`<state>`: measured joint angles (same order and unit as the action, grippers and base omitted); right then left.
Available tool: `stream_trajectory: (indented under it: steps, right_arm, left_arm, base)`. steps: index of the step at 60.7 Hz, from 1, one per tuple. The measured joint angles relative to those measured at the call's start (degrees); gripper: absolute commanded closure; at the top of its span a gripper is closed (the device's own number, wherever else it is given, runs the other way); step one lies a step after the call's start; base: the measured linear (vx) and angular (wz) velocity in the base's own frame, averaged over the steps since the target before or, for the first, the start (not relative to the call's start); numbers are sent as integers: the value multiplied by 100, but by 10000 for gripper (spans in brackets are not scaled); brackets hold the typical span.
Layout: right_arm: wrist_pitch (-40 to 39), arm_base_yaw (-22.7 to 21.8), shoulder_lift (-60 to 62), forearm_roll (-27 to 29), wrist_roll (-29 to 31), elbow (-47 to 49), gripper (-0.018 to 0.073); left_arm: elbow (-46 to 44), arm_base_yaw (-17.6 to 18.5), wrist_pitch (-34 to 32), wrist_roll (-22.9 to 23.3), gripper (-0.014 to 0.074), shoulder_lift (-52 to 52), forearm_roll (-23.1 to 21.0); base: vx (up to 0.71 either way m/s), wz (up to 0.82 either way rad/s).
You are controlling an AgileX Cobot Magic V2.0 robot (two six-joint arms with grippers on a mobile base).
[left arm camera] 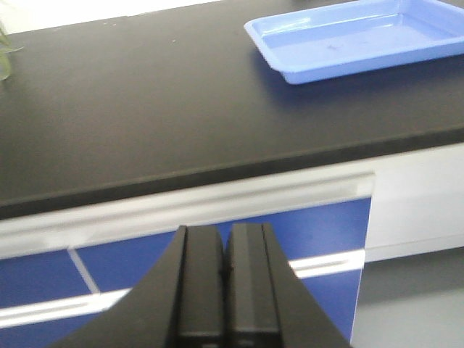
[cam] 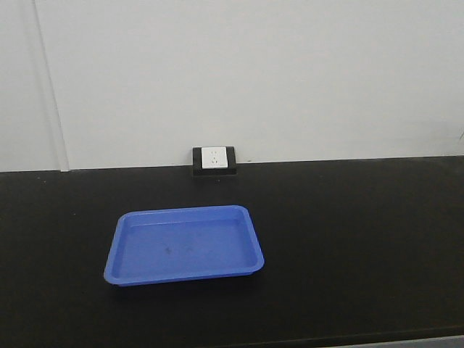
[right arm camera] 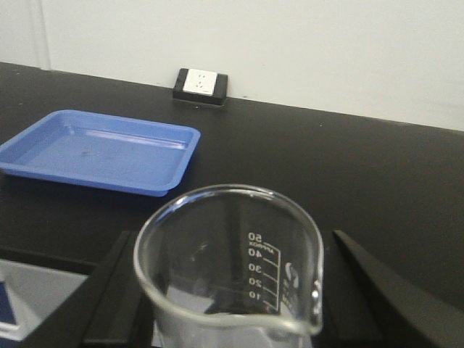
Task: Move beaker to silver tray on left bench
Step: 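Drive the base to the bench with the silver tray, holding the beaker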
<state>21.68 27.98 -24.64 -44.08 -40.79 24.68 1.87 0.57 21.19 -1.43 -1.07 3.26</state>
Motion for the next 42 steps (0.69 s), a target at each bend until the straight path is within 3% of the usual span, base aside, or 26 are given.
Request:
stream_trajectory:
  steps: [21, 42]
  right_arm:
    - [5, 0, 0, 0, 0, 0, 571]
    - [5, 0, 0, 0, 0, 0, 571]
  left_arm:
    - [0, 0, 0, 0, 595, 0, 0]
    - [0, 0, 0, 0, 595, 0, 0]
  base:
    - [-30, 21]
    - [-32, 44]
